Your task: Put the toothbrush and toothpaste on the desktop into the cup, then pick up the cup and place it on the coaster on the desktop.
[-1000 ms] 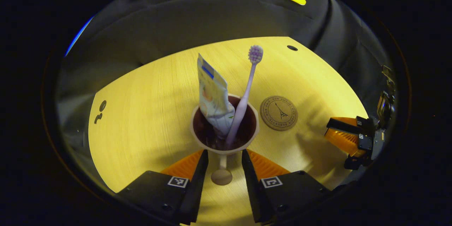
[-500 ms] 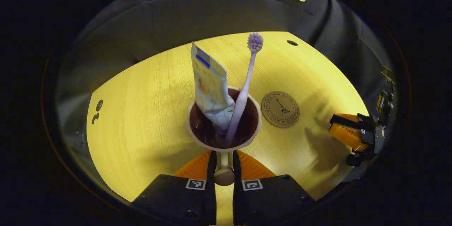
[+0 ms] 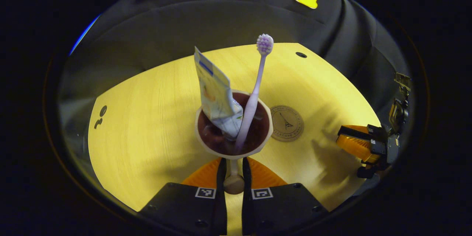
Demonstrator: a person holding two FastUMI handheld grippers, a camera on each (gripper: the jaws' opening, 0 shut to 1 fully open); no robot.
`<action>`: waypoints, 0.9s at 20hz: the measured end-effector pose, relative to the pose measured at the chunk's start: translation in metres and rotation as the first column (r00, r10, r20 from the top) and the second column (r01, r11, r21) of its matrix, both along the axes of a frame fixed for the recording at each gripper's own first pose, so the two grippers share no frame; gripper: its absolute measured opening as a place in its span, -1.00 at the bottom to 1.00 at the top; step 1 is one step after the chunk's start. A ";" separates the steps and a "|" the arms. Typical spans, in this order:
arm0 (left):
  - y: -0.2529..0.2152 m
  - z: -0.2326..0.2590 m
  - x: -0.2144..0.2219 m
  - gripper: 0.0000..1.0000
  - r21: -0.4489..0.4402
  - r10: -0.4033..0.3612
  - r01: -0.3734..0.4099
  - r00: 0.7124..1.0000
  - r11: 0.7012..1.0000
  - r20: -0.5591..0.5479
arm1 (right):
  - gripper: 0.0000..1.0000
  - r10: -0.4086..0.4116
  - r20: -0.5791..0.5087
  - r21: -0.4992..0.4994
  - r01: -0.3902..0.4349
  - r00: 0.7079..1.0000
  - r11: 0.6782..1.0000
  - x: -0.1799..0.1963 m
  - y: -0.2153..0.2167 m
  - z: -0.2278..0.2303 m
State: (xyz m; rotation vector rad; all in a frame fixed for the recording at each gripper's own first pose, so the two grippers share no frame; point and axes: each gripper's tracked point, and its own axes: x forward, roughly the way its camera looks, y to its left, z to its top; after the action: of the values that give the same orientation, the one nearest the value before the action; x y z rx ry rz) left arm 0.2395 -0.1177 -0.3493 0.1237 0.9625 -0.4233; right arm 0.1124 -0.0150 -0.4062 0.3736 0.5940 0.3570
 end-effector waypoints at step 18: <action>0.013 -0.003 0.005 -0.59 0.036 -0.198 0.198 0.980 0.980 0.016 | -0.29 -0.056 -0.014 -0.008 0.056 0.998 0.998 -0.002 -0.038 -0.002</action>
State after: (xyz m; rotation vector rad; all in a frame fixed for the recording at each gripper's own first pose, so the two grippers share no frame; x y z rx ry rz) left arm 0.2448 -0.1047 -0.3519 0.2558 0.9422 -0.5880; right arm 0.1106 -0.0531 -0.4081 0.3851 0.5977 0.2988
